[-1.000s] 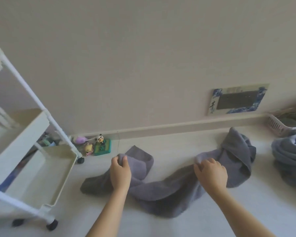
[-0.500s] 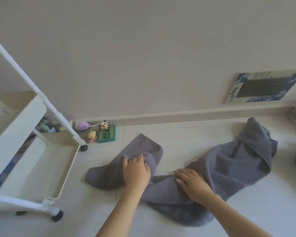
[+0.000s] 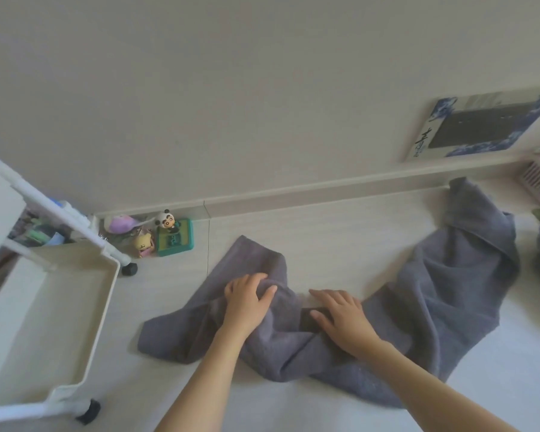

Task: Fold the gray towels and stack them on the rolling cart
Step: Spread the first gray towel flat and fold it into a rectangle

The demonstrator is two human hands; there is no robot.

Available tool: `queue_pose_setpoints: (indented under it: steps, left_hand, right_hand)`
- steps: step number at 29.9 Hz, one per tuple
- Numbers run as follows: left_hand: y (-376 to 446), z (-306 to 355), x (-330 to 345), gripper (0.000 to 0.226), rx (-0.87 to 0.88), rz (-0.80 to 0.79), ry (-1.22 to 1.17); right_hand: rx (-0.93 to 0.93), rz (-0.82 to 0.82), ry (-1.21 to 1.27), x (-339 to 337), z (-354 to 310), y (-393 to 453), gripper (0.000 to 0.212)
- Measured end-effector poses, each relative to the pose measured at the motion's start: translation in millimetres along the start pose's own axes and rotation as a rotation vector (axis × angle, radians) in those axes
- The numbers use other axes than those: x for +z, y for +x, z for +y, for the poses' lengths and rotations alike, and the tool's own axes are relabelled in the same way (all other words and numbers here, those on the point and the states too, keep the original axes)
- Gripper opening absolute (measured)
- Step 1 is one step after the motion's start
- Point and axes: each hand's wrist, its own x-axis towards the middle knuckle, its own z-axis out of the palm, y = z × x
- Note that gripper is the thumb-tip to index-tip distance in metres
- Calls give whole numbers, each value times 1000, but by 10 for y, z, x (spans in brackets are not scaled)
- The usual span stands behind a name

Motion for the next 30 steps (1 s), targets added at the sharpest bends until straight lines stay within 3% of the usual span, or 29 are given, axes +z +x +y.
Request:
queue_pose_setpoints:
  steps: [4, 10, 14, 17, 23, 26, 30]
  left_hand:
    - [-70, -55, -111, 22, 41, 206, -213]
    - [-269, -144, -296, 20, 28, 353, -310]
    - [-383, -216, -272, 52, 113, 396, -214]
    - [-466, -231, -295, 61, 103, 404, -168]
    - [-685, -177, -471, 60, 36, 330, -149]
    - [-800, -81, -611, 56, -69, 161, -5]
    - [-981, 2, -638, 67, -171, -106, 150]
  right_hand:
    - [1, 24, -73, 19, 35, 33, 69]
    - [43, 38, -57, 51, 18, 23, 64]
    - [157, 29, 225, -106, -13, 133, 29]
    - [130, -30, 400, -303, -14, 215, 23]
    - [66, -173, 471, -737, -135, 113, 25]
    - [82, -395, 245, -954, -245, 40, 47]
    - [26, -636, -116, -937, -368, -91, 47]
